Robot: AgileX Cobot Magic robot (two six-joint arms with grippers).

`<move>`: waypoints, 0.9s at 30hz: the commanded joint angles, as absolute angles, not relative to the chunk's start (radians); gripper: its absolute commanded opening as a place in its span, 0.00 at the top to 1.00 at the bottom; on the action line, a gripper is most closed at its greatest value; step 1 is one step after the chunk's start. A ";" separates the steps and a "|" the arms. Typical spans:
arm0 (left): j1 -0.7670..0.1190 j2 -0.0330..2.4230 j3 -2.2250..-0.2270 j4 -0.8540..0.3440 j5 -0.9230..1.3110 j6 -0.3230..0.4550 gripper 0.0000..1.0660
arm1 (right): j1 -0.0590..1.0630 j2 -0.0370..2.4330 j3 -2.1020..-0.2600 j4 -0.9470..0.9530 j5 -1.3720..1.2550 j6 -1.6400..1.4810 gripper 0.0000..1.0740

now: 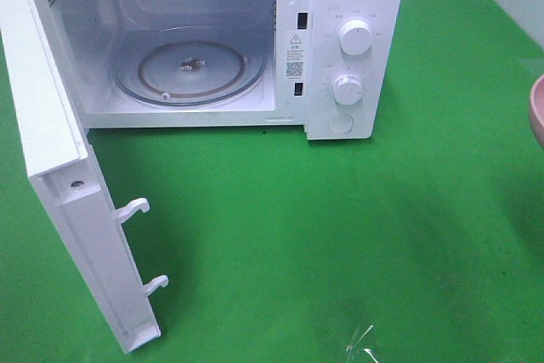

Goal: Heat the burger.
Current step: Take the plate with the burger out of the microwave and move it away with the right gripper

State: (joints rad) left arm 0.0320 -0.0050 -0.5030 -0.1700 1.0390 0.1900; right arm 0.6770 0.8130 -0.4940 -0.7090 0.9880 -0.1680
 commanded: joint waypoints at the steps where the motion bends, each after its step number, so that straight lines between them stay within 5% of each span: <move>1: 0.035 -0.027 -0.498 -0.171 1.035 0.185 0.03 | 0.672 0.864 -0.517 -0.785 1.006 -0.081 1.00; 27: 0.035 -0.027 -0.498 -0.171 1.035 0.185 0.03 | 0.672 1.310 -0.729 -0.844 1.215 0.555 1.00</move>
